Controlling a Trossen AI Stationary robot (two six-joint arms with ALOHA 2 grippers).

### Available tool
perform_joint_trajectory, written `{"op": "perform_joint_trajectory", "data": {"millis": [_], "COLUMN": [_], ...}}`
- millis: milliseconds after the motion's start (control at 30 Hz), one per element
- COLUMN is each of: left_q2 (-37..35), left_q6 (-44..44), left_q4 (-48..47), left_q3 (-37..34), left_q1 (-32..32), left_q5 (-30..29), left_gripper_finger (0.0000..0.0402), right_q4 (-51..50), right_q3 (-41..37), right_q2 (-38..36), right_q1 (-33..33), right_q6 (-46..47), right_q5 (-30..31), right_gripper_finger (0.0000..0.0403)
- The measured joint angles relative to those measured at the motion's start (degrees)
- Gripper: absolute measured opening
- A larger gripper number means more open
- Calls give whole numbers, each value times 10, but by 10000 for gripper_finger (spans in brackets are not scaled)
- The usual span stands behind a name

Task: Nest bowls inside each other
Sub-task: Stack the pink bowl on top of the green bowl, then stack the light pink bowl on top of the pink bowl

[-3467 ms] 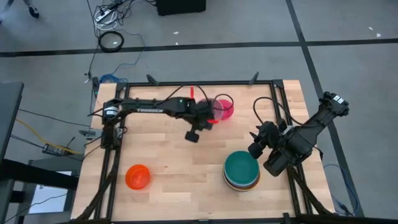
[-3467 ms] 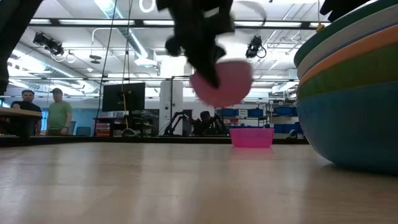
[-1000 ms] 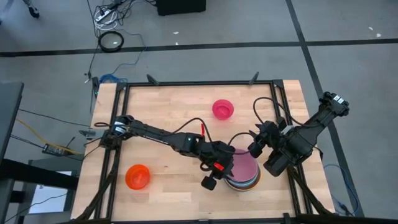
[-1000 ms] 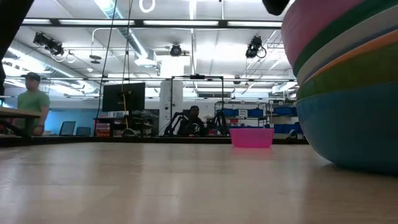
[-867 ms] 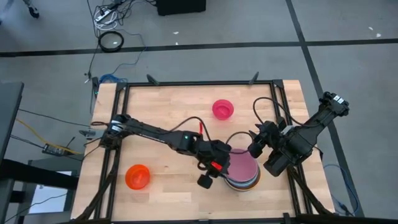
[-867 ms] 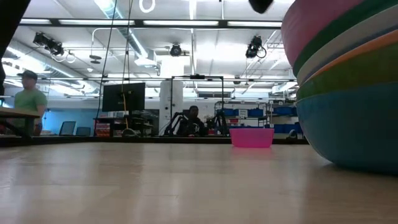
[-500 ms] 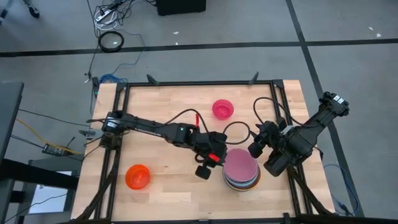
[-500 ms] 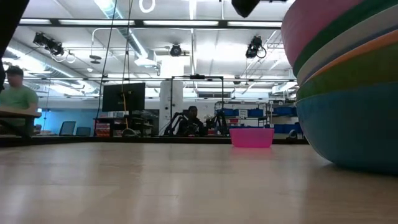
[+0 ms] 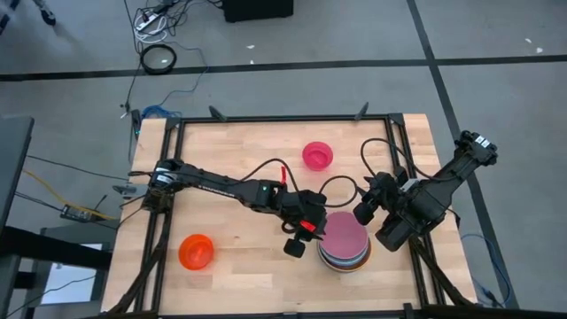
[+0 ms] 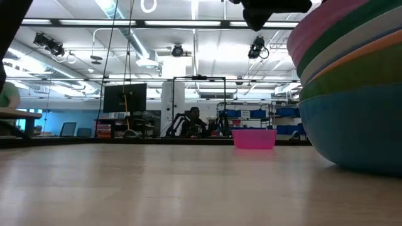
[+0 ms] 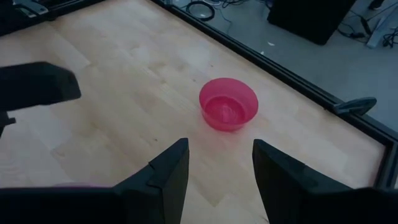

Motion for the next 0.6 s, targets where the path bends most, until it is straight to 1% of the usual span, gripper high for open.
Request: {"op": "perform_joint_trajectory", "data": {"millis": [67, 433, 533, 600], "left_q2": [6, 9, -5, -23], "left_q6": [-5, -7, -16, -18], "left_q4": [10, -13, -64, -141], "left_q3": [0, 0, 3, 21], "left_q1": [0, 0, 0, 0], "left_q5": [11, 16, 7, -20], "left_gripper_finger": [81, 81, 81, 81], "right_q4": [0, 0, 0, 0], "right_q3": [0, 0, 0, 0], "right_q2": [0, 0, 0, 0], "right_q1": [0, 0, 0, 2], "right_q6": [0, 0, 0, 0], "right_q5": [0, -3, -4, -5], "right_gripper_finger": [165, 165, 165, 165]}}
